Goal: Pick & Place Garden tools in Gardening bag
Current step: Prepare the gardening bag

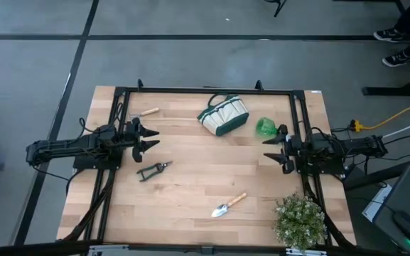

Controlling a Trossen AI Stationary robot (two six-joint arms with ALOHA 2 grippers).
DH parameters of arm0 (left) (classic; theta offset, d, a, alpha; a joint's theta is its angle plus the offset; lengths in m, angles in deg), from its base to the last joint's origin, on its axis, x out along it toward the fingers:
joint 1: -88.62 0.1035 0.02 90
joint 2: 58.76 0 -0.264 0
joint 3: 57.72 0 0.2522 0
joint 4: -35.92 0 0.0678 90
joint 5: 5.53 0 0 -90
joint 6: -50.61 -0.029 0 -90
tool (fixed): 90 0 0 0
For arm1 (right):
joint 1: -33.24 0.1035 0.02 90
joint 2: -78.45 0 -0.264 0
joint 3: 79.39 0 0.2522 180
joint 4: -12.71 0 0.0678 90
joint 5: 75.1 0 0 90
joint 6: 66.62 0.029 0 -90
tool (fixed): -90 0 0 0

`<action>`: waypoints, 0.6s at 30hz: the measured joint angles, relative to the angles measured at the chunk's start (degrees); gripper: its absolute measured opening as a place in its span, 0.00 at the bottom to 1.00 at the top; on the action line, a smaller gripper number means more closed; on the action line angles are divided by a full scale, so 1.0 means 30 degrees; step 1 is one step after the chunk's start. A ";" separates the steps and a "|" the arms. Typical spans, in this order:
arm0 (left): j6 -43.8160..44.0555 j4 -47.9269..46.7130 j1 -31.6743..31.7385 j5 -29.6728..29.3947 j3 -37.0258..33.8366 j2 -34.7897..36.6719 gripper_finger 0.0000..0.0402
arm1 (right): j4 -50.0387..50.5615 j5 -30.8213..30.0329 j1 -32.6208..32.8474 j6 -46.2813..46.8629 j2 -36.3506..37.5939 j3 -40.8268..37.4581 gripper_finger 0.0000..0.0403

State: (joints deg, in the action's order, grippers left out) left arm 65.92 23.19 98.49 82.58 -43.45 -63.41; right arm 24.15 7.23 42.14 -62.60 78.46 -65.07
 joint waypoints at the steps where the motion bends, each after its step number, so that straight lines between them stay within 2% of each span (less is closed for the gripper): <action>1: 0.0000 -0.0004 0.0000 -0.0003 0.0001 0.0003 0.48 | -0.0112 -0.0660 0.0006 0.0014 0.0000 0.0000 0.57; 5: 0.0000 0.0003 0.0000 0.0004 0.0002 -0.0004 0.47 | -0.0640 -0.2202 0.0000 0.0043 0.0000 0.0000 0.57; 10: 0.0000 -0.0004 0.0000 0.0004 0.0001 0.0003 0.48 | -0.0747 -0.2436 0.0000 -0.0488 -0.0497 0.0000 0.57; 18: 0.0000 -0.0004 0.0000 0.0004 -0.0002 0.0001 0.47 | -0.0513 -0.2452 -0.0008 -0.0468 -0.3847 0.1608 0.57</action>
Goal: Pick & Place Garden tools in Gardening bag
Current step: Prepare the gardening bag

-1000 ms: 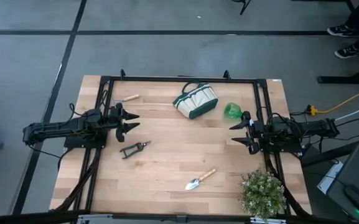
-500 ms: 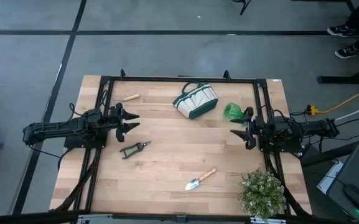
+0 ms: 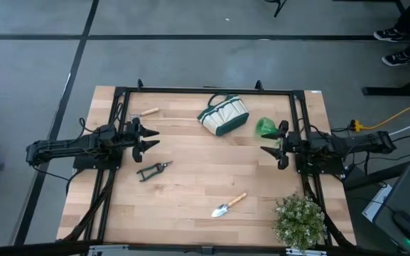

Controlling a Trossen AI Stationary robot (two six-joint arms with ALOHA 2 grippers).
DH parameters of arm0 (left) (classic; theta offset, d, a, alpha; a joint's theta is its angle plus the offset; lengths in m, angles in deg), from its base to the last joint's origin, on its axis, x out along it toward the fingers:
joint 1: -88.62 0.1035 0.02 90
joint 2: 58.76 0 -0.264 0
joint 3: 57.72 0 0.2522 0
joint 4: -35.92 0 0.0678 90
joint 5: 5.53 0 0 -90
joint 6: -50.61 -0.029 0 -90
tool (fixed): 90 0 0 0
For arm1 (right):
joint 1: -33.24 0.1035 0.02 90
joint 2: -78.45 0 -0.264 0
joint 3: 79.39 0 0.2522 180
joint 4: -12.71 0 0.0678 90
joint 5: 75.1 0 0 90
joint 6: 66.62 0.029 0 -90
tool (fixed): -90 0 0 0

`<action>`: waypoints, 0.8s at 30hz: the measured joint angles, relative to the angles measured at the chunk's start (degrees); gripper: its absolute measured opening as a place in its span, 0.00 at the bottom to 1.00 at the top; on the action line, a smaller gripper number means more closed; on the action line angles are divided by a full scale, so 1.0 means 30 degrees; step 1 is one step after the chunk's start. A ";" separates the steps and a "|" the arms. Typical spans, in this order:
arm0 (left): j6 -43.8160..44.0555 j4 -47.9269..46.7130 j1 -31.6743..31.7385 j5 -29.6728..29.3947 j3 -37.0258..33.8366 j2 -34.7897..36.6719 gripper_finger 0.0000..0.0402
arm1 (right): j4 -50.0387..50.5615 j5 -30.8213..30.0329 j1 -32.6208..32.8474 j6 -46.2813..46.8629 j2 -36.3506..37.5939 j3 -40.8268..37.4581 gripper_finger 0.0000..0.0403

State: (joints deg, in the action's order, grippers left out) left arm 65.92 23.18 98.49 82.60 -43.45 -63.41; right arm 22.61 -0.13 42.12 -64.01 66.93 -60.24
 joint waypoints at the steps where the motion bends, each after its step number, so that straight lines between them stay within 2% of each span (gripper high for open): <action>1: 0.0000 0.0005 0.0000 -0.0001 -0.0002 -0.0002 0.47 | 0.0000 -0.0131 -0.0014 -0.0028 -0.0650 0.0235 0.57; 9: 0.0000 0.0005 -0.0002 0.0000 -0.0004 -0.0004 0.47 | -0.0182 -0.2497 -0.1048 0.2351 -0.6092 0.2853 0.57; 20: 0.0000 0.0002 -0.0004 0.0000 -0.0001 -0.0002 0.47 | 0.0257 -0.2415 -0.4156 0.5028 -1.3745 0.9439 0.57; 24: 0.0000 0.0000 -0.0001 0.0000 0.0003 0.0001 0.48 | 0.1674 -0.0357 -0.5373 0.6715 -1.5952 1.2310 0.57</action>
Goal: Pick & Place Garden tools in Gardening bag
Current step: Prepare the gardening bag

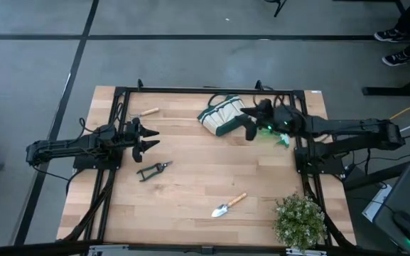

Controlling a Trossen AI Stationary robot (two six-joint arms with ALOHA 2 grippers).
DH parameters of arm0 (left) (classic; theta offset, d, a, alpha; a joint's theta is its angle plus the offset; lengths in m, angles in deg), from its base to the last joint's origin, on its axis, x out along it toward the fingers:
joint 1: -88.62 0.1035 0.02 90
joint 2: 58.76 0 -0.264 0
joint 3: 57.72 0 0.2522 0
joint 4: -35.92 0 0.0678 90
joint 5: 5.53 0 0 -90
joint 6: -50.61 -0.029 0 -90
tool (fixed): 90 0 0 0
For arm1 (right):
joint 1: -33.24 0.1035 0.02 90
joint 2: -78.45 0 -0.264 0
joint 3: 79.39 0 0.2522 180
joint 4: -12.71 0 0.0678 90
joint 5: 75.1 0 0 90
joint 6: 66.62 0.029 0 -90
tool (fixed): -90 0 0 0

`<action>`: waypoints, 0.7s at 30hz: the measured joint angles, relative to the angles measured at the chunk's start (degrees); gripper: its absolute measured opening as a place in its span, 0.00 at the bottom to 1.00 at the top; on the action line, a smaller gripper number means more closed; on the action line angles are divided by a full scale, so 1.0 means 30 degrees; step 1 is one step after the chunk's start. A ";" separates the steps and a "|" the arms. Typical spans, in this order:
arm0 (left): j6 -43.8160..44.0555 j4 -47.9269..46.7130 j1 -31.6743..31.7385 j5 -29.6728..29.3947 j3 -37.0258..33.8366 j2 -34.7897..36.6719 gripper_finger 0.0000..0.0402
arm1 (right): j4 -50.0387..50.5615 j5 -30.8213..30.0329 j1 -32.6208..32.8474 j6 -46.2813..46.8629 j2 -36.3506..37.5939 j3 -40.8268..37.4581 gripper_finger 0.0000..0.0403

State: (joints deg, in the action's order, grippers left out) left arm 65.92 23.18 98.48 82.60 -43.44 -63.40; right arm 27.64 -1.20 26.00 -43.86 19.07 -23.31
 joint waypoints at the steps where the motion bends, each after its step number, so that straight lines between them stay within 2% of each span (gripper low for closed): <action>1: 0.0000 0.0001 0.0000 -0.0004 -0.0003 -0.0003 0.48 | 0.0721 0.0788 -0.0283 0.0153 -0.0526 0.0778 0.57; 6: 0.0000 0.0000 -0.0004 -0.0005 -0.0003 -0.0006 0.47 | 0.4079 0.5747 -0.1877 -0.0295 -0.2815 0.4122 0.57; 9: 0.0000 0.0000 -0.0006 -0.0002 -0.0007 -0.0001 0.47 | 0.4735 0.7759 -0.2690 -0.1135 -0.3649 0.5338 0.57; 11: 0.0000 0.0000 0.0001 -0.0003 -0.0003 -0.0003 0.48 | 0.4742 0.8345 -0.3098 -0.2303 -0.3937 0.5866 0.57; 18: 0.0000 0.0007 0.0001 0.0000 -0.0007 -0.0006 0.47 | 0.5213 0.8376 -0.4089 -0.6830 -0.3966 0.6942 0.57; 21: 0.0000 0.0000 -0.0006 0.0000 0.0000 -0.0006 0.48 | 0.5018 0.8300 -0.4237 -0.7326 -0.3899 0.7014 0.57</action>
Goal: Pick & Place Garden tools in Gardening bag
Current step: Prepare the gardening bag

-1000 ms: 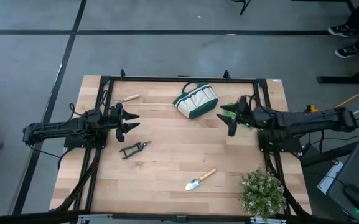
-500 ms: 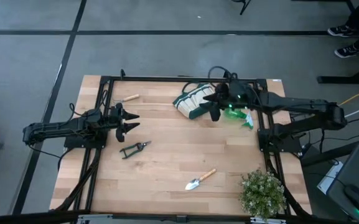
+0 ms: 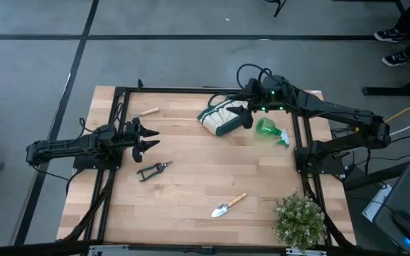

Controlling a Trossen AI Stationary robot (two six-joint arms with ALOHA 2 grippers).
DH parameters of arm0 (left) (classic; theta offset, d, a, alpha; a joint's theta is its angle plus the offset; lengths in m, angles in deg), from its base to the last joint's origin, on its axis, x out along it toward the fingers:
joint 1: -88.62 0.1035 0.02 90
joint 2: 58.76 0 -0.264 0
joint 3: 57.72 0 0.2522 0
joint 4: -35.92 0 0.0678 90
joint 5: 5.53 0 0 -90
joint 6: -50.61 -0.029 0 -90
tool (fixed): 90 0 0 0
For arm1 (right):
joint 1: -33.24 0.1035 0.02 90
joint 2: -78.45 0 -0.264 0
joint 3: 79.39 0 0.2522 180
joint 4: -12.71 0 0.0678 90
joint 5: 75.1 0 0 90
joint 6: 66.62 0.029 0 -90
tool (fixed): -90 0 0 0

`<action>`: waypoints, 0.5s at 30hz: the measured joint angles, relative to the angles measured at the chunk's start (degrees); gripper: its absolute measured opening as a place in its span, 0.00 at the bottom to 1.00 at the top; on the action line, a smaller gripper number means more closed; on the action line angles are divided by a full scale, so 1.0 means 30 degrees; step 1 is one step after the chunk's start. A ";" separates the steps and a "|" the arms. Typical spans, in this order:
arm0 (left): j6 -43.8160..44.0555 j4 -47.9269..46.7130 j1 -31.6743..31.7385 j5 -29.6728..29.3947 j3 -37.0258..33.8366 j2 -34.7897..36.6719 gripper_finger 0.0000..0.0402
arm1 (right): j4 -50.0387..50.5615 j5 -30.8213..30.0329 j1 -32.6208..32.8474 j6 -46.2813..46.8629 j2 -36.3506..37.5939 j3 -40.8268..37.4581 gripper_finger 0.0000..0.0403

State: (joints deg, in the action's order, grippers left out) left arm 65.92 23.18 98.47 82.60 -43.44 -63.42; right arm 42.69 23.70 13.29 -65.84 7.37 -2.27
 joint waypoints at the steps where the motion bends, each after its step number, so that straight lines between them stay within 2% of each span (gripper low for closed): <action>1: 0.0000 0.0003 0.0003 0.0000 -0.0003 0.0003 0.48 | 0.0047 -0.0007 0.0000 0.0000 0.0020 -0.0007 0.57; 8: 0.0000 0.0000 0.0007 -0.0007 -0.0003 0.0003 0.47 | -0.0467 -0.0214 0.0029 -0.0100 -0.0061 -0.0007 0.57; 11: 0.0000 0.0005 0.0002 0.0000 0.0000 0.0005 0.48 | -0.0176 -0.2155 0.0035 -0.1518 -0.0061 -0.0007 0.57; 15: 0.0000 0.0000 0.0005 -0.0002 -0.0003 0.0002 0.47 | 0.1152 -0.4693 0.0022 -0.5773 -0.0061 -0.0012 0.57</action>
State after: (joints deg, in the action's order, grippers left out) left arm 65.92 23.18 98.48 82.59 -43.45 -63.41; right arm 46.14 9.62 13.36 -83.16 7.19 -2.31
